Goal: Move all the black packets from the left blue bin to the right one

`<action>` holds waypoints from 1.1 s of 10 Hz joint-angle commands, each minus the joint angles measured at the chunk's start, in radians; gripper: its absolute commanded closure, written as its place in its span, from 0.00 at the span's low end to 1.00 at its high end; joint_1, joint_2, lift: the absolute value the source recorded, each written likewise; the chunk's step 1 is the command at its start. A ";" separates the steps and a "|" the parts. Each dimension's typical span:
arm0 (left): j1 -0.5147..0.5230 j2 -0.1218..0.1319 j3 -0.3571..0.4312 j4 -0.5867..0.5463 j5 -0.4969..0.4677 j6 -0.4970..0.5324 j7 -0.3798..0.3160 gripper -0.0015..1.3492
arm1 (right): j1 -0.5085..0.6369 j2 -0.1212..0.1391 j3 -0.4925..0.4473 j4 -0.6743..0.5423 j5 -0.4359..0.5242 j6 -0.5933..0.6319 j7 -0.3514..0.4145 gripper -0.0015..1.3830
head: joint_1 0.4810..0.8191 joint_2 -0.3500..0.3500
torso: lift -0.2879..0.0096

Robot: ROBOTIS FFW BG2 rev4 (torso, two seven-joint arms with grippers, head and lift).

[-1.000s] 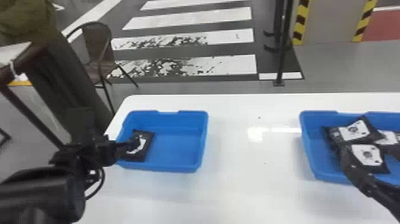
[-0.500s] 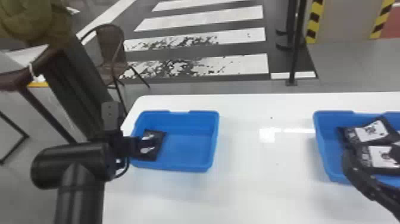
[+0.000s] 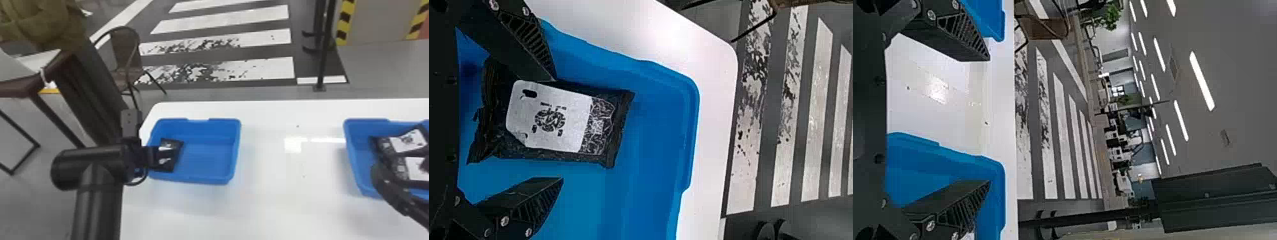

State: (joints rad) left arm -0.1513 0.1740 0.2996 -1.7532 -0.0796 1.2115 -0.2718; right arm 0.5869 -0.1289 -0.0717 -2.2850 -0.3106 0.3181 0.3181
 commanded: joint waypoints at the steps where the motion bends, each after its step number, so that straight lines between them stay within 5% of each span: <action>1: -0.033 -0.001 -0.002 0.046 -0.002 0.016 0.000 0.14 | -0.005 0.000 0.002 0.004 -0.009 0.003 0.003 0.11 | 0.63 0.91 | 0.50; 8: -0.170 -0.013 -0.016 0.171 -0.044 0.116 0.026 0.20 | -0.032 0.000 0.008 0.031 -0.050 0.008 0.016 0.11 | 0.63 0.90 | 0.50; 9: -0.190 -0.011 -0.024 0.206 -0.054 0.119 0.026 0.28 | -0.035 0.000 0.008 0.031 -0.054 0.011 0.018 0.11 | 0.63 0.90 | 0.50; 11: -0.195 -0.011 -0.038 0.228 -0.062 0.133 0.028 0.63 | -0.035 -0.003 0.008 0.033 -0.064 0.011 0.018 0.11 | 0.63 0.90 | 0.50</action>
State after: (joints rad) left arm -0.3468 0.1627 0.2641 -1.5318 -0.1408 1.3409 -0.2439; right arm 0.5520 -0.1311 -0.0638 -2.2520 -0.3721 0.3290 0.3360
